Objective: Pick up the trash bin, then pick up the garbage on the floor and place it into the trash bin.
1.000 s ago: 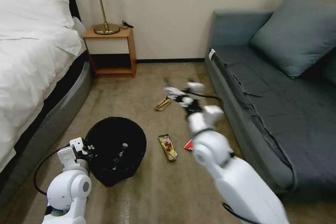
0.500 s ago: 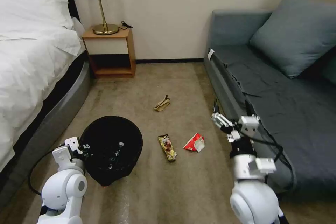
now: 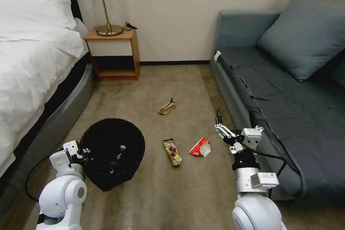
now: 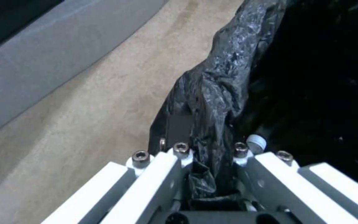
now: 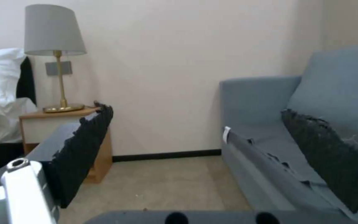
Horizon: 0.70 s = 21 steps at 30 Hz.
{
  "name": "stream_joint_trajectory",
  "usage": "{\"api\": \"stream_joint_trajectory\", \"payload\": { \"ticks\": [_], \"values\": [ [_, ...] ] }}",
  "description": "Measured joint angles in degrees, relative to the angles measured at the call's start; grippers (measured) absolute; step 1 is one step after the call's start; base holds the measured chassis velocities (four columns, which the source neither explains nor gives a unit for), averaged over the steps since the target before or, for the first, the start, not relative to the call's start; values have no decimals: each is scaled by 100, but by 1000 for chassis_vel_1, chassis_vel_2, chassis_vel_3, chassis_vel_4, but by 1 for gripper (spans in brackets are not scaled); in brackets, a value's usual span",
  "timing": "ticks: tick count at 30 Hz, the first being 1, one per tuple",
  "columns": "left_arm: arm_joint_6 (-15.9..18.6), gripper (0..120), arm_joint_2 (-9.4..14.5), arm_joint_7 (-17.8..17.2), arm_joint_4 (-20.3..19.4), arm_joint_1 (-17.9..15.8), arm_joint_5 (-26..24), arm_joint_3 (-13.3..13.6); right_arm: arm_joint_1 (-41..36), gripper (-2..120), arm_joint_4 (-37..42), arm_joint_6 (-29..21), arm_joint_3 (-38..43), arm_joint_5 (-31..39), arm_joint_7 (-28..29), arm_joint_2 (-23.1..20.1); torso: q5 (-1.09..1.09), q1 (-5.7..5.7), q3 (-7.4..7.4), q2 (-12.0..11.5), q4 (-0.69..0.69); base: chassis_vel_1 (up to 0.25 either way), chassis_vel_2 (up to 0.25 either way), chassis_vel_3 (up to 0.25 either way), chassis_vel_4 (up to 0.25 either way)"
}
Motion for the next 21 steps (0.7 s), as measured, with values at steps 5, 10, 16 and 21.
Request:
{"api": "stream_joint_trajectory", "payload": {
  "ticks": [5,10,16,21],
  "values": [
    [0,3,-9,-1,12,-17,-3,-1,46,100,-47,1,-12,1,0,-6,-1,1,1,0,0,-185,198,184,-194],
    [0,3,-16,-4,27,-27,-1,4,114,100,-110,-31,-23,14,30,-21,2,1,1,0,0,-175,174,180,-164],
    [0,3,-4,-5,28,-64,-17,1,211,100,-242,-120,-89,59,75,-52,0,1,1,0,0,-130,131,127,-143],
    [0,3,-1,-10,-15,-40,-22,-18,303,100,-365,-188,-210,304,153,-125,0,1,1,0,-1,-60,62,60,-54]
  ]
}}
